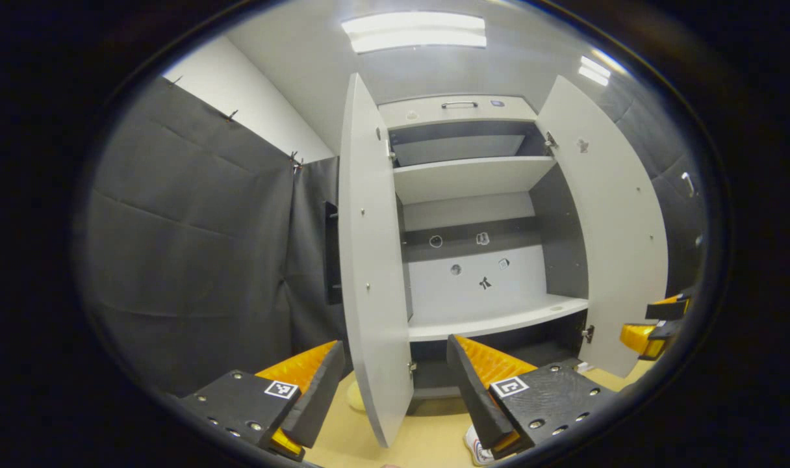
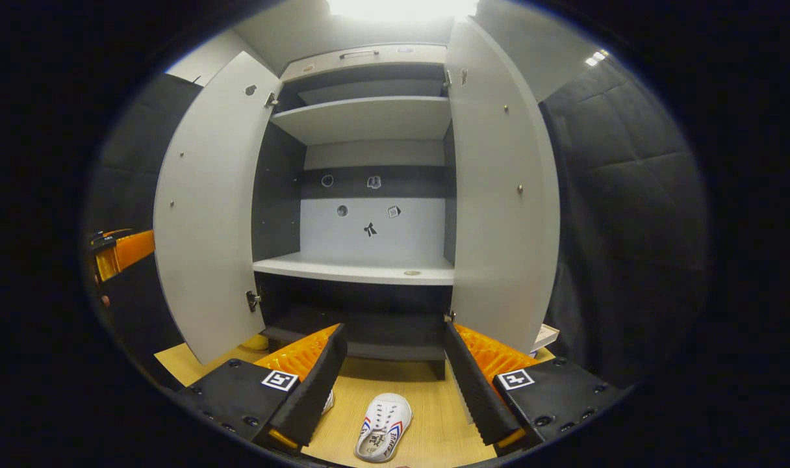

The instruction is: Grab one shoe with the right hand and put it into the shoe cabinet, grab the other shoe with the left hand and put it into the shoe cabinet; then close the right door with the right hand and the left door with the left hand.

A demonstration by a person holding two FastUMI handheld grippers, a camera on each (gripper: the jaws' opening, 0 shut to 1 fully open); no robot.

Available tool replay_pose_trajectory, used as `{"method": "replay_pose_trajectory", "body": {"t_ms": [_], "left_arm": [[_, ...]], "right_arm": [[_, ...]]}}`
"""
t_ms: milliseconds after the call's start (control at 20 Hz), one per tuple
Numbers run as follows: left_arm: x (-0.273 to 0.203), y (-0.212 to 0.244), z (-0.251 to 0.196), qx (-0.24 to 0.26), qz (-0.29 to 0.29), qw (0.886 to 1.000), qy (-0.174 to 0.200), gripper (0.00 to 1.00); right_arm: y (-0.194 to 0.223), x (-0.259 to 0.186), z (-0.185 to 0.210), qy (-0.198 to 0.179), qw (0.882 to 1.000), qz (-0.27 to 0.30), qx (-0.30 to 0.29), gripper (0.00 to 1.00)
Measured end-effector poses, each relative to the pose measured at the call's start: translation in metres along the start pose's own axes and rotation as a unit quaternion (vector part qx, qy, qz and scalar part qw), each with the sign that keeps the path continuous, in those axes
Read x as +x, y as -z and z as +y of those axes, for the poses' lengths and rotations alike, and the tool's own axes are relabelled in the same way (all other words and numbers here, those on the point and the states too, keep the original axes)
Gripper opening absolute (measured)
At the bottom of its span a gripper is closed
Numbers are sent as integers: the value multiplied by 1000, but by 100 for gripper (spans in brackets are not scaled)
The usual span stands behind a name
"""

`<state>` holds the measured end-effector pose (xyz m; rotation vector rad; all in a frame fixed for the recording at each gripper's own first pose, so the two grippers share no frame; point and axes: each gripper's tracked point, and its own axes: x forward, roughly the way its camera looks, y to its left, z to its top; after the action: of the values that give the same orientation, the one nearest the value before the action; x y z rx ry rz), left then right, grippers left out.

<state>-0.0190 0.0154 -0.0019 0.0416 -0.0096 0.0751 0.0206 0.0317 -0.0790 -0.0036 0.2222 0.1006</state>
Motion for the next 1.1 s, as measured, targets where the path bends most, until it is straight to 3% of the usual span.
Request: {"method": "replay_pose_trajectory", "body": {"t_ms": [200, 600, 1100], "left_arm": [[-5, -2, 4, 9, 1, 1000, -18, 91], [-13, -8, 18, 26, 11, 997, -65, 91], [-22, -9, 31, 39, 25, 994, -98, 91]], "right_arm": [[48, 19, 12, -19, 998, 67, 2, 93], [141, 45, 34, -54, 981, 182, -26, 96], [233, 68, 48, -71, 946, 316, -15, 96]]}}
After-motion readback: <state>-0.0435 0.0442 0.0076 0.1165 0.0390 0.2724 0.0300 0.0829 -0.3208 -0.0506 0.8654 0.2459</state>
